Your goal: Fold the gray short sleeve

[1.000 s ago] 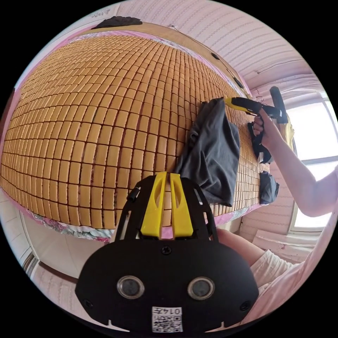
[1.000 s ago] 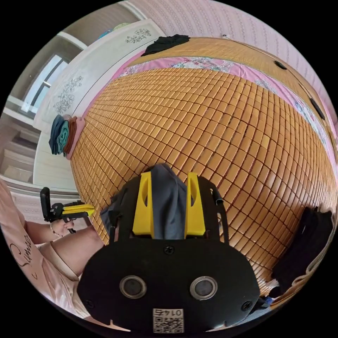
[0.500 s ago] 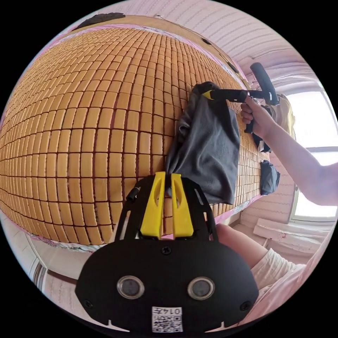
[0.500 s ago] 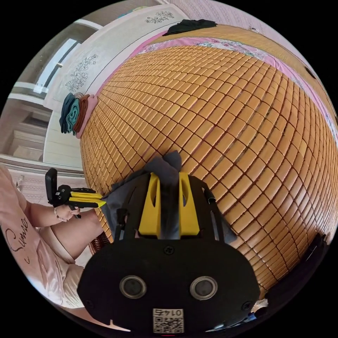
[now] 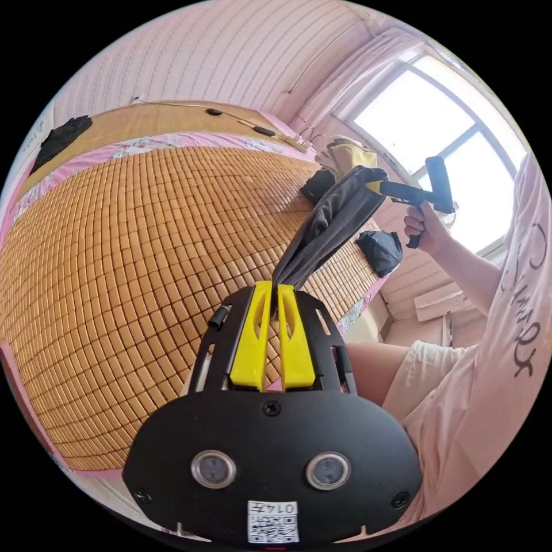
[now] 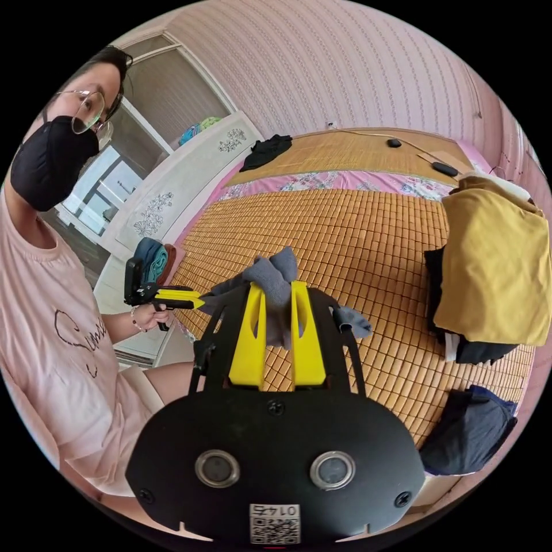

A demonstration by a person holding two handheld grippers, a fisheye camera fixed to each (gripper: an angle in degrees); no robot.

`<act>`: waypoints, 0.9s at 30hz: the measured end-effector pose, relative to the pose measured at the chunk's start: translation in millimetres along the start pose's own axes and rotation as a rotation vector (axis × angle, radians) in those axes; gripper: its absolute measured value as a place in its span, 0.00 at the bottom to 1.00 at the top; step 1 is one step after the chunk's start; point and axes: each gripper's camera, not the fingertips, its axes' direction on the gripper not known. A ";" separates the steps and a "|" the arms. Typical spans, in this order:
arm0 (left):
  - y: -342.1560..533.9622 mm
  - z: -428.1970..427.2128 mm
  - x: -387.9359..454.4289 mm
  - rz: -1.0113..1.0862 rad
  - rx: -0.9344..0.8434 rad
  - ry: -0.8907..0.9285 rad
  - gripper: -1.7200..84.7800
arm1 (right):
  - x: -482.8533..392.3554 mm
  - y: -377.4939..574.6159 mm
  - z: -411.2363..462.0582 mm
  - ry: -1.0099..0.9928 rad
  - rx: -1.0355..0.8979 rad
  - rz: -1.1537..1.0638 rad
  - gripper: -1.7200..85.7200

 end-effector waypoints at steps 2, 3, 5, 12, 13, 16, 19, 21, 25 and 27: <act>-28.4 -8.5 27.1 0.145 0.039 0.028 0.01 | -12.7 6.4 -46.7 0.066 0.047 0.001 0.11; -37.6 -9.1 34.9 0.184 0.054 0.032 0.01 | -17.0 7.8 -78.9 0.104 0.077 0.005 0.11; -82.4 -4.0 65.1 0.310 0.134 0.112 0.01 | -14.4 7.5 -128.0 0.150 0.121 0.044 0.11; -245.1 80.0 133.3 0.388 0.250 0.351 0.04 | 112.1 -52.5 -274.6 0.474 0.138 0.244 0.12; -269.4 104.3 140.4 0.363 0.247 0.326 0.05 | 145.5 -61.0 -283.4 0.513 0.161 0.298 0.13; -293.6 154.3 145.2 0.239 0.204 0.117 0.07 | 198.5 -55.4 -286.5 0.543 0.102 0.475 0.15; -262.1 167.3 141.9 0.220 0.195 0.070 0.08 | 169.7 -13.7 -291.4 0.482 0.181 0.416 0.14; -226.8 167.3 141.6 0.270 0.190 0.047 0.07 | 136.6 21.9 -286.9 0.532 0.176 0.343 0.12; -133.2 164.8 136.1 0.343 0.180 0.042 0.07 | 58.5 129.2 -258.8 0.778 0.150 0.289 0.05; -93.8 167.8 136.1 0.377 0.179 0.050 0.06 | 34.6 172.7 -245.6 0.871 0.175 0.341 0.04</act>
